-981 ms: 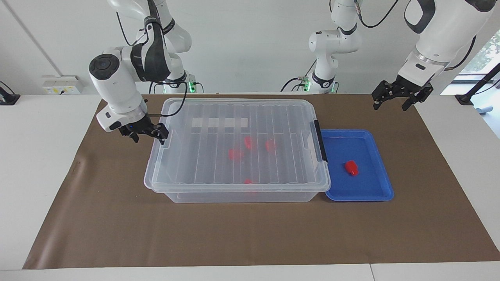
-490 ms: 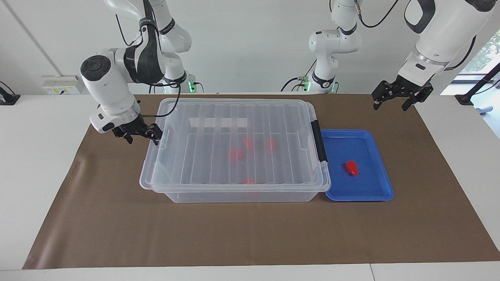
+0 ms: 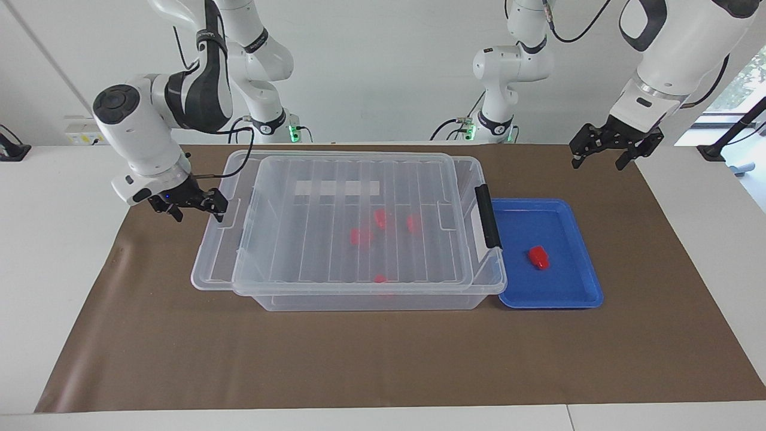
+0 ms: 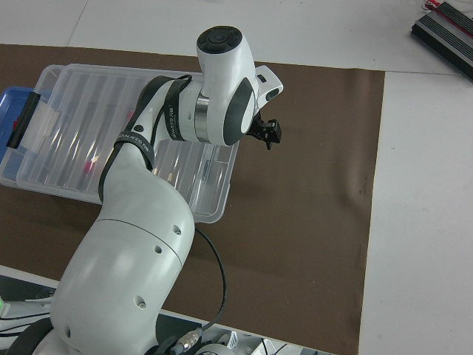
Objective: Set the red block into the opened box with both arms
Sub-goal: 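Slide the clear lid toward the right gripper to open the box, then reach the left gripper to the red block while the right gripper withdraws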
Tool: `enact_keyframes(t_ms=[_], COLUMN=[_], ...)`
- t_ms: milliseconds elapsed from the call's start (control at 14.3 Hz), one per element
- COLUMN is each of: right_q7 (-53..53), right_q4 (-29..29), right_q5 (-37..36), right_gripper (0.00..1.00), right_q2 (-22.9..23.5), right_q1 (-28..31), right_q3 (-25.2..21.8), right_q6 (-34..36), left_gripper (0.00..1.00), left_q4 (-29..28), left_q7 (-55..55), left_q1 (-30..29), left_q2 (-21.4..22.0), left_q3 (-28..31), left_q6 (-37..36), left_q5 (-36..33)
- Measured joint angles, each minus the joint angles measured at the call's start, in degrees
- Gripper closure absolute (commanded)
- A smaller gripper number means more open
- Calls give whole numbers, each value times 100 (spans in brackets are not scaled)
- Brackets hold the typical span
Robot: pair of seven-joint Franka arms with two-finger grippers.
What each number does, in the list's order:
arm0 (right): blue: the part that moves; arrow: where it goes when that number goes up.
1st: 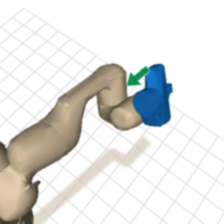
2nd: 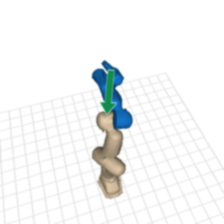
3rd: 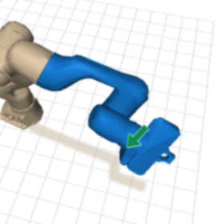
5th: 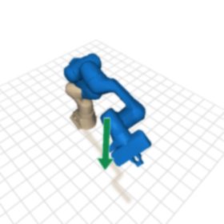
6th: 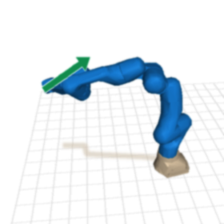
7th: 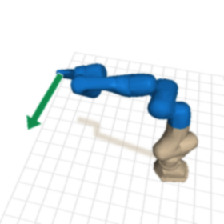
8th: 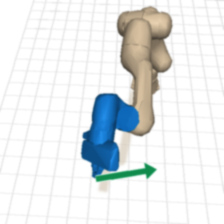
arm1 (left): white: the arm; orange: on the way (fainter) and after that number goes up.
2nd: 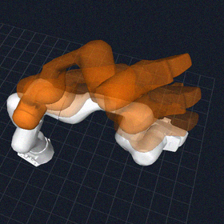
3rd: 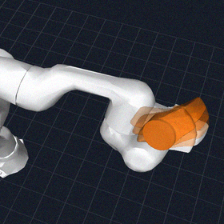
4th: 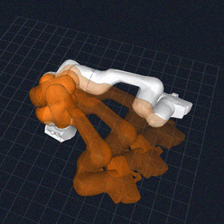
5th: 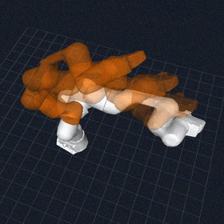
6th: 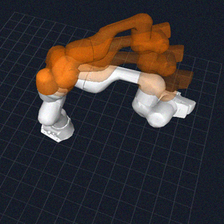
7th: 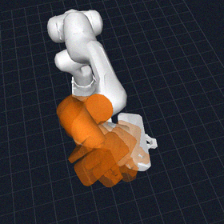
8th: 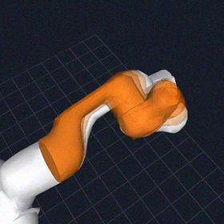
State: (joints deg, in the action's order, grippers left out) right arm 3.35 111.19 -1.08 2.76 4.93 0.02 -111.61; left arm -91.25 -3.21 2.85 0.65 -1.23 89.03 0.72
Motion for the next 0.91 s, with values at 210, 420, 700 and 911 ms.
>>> enact_keyframes(t_ms=[210,420,700,911], right_q7=[363,793,1315,1695], right_q4=[1,4,4,0], right_q5=[0,0,0,0], right_gripper=[0,0,0,0], right_q2=[0,0,0,-1], right_q1=[0,1,4,5], right_q3=[-188,-422,-741,-965], right_q6=[-45,-175,-213,-231], left_gripper=[0,0,0,0], left_q4=[-5,-291,-1255,-2062], left_q7=[0,0,-4,-4], left_q1=[5,6,6,18], left_q2=[0,69,248,223], left_q3=[0,0,0,-2], left_q6=[-14,400,1444,2362], left_q5=[0,0,0,0])
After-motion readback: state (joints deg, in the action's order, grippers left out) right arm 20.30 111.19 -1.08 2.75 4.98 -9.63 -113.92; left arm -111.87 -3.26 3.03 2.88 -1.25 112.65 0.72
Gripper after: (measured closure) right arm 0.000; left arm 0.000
